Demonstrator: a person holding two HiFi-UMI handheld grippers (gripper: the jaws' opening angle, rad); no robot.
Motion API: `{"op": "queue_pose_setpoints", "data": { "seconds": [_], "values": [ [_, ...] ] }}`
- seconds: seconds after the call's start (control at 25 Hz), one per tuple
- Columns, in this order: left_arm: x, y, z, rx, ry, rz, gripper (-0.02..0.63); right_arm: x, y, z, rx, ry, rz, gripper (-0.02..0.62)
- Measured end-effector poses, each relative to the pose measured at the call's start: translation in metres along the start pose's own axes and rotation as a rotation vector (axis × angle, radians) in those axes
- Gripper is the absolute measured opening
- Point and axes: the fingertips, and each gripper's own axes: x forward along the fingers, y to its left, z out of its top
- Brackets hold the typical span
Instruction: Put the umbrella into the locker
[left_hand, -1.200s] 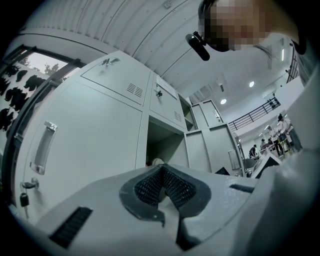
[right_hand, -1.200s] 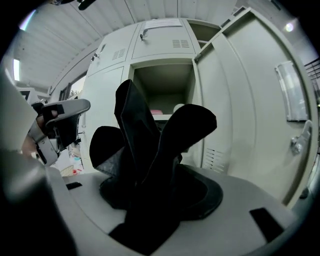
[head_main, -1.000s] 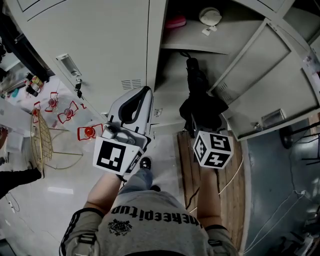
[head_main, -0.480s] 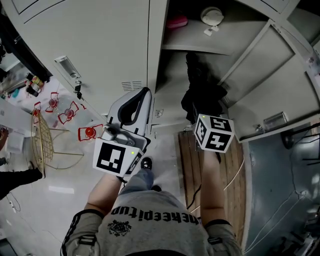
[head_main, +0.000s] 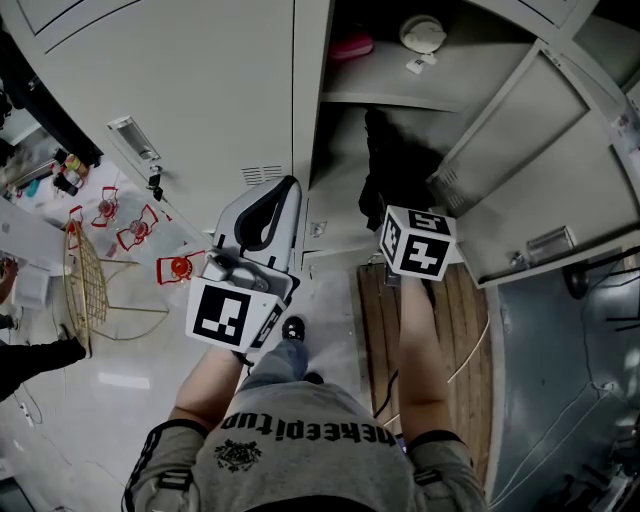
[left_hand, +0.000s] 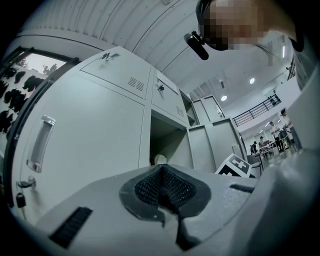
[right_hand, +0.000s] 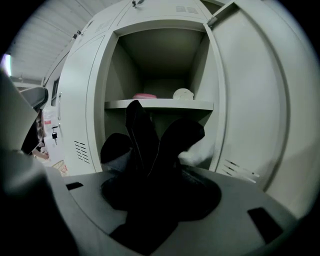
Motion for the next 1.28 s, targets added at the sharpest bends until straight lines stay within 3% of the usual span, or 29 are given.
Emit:
{"op": "queue_pose_setpoints", "data": {
  "seconds": [0.24, 0.68, 1.28],
  "values": [
    [0.002, 0.001, -0.001, 0.001, 0.003, 0.010, 0.003, 0.014, -0.004, -0.005, -0.004, 0.027, -0.018, 0.156],
    [0.000, 0.005, -0.003, 0.006, 0.012, 0.030, 0.003, 0.044, -0.007, 0.016, -0.019, 0.046, -0.019, 0.158],
    [0.003, 0.021, -0.002, 0.016, 0.012, 0.060, 0.003, 0.090, -0.008, 0.023, 0.039, 0.084, -0.030, 0.167]
  ]
}}
